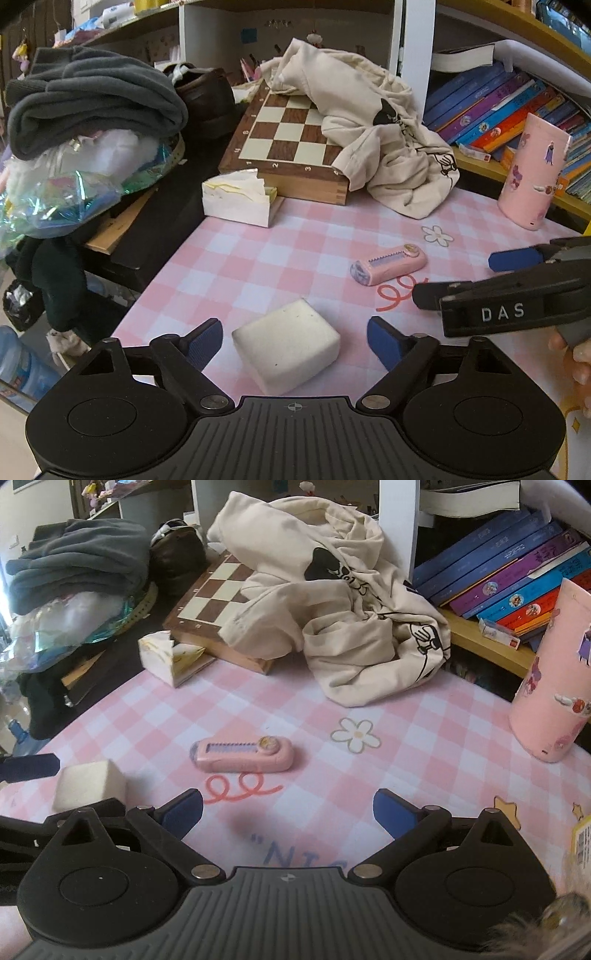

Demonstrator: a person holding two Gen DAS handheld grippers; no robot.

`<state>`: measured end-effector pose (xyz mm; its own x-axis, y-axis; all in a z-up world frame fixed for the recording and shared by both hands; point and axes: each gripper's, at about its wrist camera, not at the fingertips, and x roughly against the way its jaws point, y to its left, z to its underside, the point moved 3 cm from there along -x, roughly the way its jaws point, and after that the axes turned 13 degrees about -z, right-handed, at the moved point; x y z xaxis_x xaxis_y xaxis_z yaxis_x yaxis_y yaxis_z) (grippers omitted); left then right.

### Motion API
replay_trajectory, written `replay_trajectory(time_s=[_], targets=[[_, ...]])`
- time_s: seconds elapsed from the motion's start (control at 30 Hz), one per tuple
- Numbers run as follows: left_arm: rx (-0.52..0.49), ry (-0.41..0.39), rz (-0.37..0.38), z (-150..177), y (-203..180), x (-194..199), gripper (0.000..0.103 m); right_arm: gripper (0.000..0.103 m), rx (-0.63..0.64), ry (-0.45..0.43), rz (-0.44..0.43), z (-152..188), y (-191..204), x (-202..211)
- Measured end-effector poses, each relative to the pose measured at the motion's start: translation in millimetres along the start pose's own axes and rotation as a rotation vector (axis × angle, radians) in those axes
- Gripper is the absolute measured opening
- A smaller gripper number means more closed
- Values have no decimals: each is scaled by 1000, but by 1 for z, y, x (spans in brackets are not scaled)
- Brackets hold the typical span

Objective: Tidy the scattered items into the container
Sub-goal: 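Grasp the white eraser block with the left tool while the right tool grasps the pink box cutter, then carry the eraser with the left tool while the right tool carries the cutter to the yellow box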

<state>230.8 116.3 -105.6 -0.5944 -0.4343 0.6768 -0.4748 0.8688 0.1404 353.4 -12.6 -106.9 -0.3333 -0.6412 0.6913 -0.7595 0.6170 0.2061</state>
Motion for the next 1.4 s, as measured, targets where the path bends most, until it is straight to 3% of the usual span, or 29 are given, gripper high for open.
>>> replay_trajectory(time_s=[0.1,0.17,0.33,0.43,0.57,0.67,0.83,0.9,1.4], targets=[[1,17,-3,2,0,-6,80,101,0,-1,-15,-3,-3,-4],[11,30,-5,4,3,-10,68,101,3,1,-30,-5,-3,-7],[53,43,31,4,12,-9,55,101,31,16,-63,-8,5,-19],[86,45,14,3,20,-7,51,101,55,24,-80,-10,12,-26],[120,45,6,2,31,-2,49,100,97,15,-88,-14,23,-35],[131,45,7,2,37,2,48,94,122,7,-65,-17,28,-43],[135,56,16,5,38,7,49,89,77,-9,-41,-19,27,-53],[133,61,16,7,38,8,48,76,68,-29,-25,-20,27,-52],[120,14,52,4,36,33,48,76,42,-51,-29,-13,28,-17]])
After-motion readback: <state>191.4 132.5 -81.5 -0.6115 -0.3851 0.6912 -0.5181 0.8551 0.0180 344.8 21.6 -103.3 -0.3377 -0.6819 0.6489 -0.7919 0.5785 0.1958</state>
